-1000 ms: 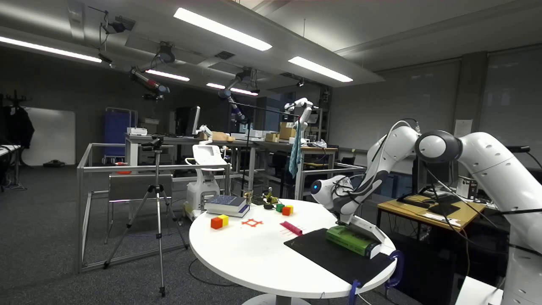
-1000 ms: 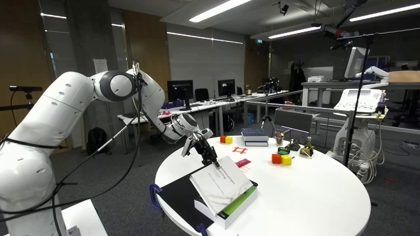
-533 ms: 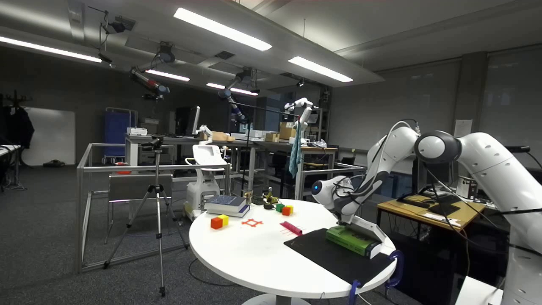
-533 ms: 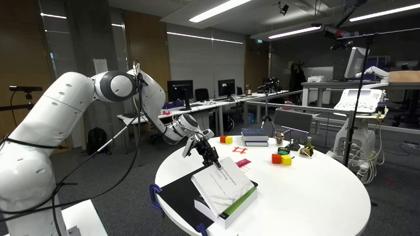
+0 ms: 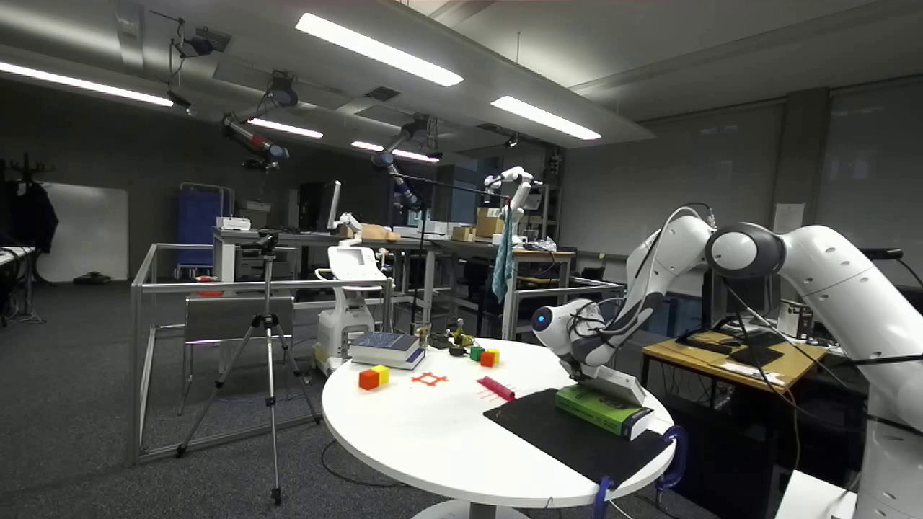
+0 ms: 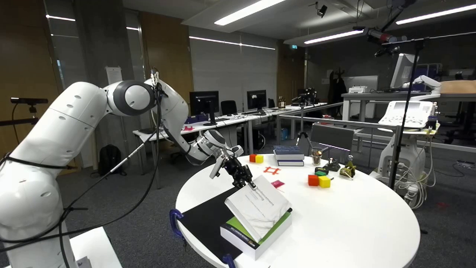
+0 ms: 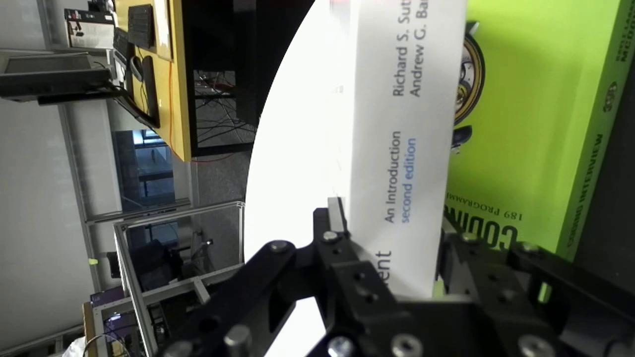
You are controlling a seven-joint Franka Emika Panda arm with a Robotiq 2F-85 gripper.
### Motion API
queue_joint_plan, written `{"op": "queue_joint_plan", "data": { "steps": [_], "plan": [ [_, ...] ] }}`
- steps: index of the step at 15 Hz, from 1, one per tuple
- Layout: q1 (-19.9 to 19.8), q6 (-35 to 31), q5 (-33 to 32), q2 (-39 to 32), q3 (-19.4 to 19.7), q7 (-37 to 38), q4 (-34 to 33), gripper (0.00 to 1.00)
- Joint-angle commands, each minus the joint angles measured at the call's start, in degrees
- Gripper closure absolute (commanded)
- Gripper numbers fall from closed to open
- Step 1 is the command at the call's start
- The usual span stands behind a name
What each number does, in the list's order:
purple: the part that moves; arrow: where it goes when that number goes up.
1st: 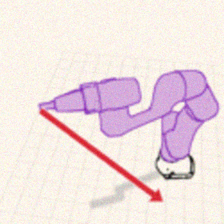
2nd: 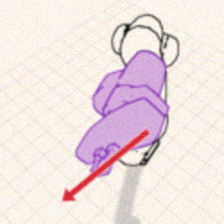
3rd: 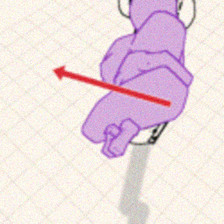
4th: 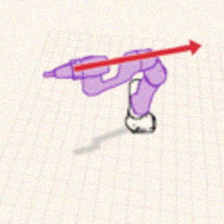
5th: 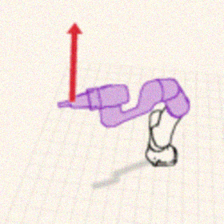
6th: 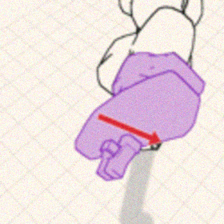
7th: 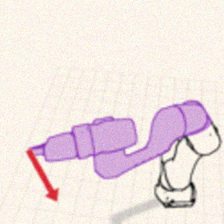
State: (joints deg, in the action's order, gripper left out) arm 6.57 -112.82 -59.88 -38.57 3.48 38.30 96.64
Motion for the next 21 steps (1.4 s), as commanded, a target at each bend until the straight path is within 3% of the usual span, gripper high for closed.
{"op": "queue_joint_plan", "data": {
  "steps": [1,21],
  "plan": [
    [0.12,-0.62,-2.77,1.95,0.66,-1.74,0.47,0.84],
    [0.64,4.4,1.02,0.91,0.61,1.48,-0.1,0.84]
  ]
}}
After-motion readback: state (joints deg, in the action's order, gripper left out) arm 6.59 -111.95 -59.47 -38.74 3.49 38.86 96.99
